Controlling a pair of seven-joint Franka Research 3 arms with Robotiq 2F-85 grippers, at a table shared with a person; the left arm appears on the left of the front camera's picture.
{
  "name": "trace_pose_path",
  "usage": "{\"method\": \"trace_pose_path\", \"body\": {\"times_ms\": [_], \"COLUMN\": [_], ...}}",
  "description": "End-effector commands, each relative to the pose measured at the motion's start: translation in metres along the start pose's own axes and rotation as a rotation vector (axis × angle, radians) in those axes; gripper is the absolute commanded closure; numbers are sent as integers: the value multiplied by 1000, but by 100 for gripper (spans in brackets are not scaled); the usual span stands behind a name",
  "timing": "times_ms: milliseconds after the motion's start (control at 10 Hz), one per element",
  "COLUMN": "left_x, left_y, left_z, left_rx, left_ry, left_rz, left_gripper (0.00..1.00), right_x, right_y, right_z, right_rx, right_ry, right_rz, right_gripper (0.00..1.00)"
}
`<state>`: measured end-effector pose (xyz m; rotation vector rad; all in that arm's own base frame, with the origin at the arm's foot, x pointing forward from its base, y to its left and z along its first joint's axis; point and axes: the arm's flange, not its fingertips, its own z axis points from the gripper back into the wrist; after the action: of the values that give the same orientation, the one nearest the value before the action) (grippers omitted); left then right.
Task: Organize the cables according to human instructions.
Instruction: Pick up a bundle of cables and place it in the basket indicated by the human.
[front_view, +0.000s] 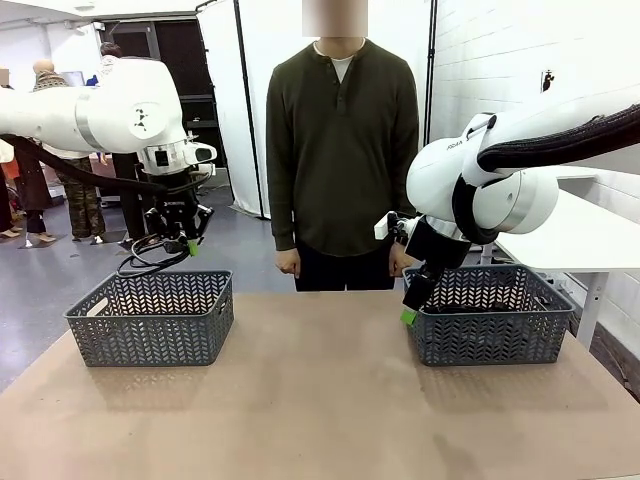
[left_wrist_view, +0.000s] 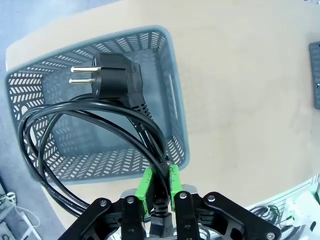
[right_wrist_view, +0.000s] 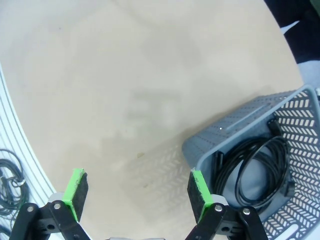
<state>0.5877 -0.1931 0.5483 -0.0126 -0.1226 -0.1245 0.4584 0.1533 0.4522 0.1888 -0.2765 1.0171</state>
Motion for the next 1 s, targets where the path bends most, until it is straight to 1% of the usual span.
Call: {"method": "trace_pose_path", "body": {"times_ms": [0,600,700,900], "left_x": [-3,-3,-2,-1], "left_y": [-9,-9,-14,-3], "left_z": [-3,-3,-5,-10], "left_rx": [10,10,-1,26], "left_ry": [3,3,9,0], "left_rz": [-26,-26,-25,-8], "left_gripper": [100,100,100,100], "right_x": [0,0,0,0], "right_y": [-1,-1,-1,-1], "right_z": [0,0,0,0], "right_rx": [-8,-8,-8,-8], "right_ry": [4,4,4,4], "right_rz": [0,0,0,0], "right_gripper": [0,0,0,0]}}
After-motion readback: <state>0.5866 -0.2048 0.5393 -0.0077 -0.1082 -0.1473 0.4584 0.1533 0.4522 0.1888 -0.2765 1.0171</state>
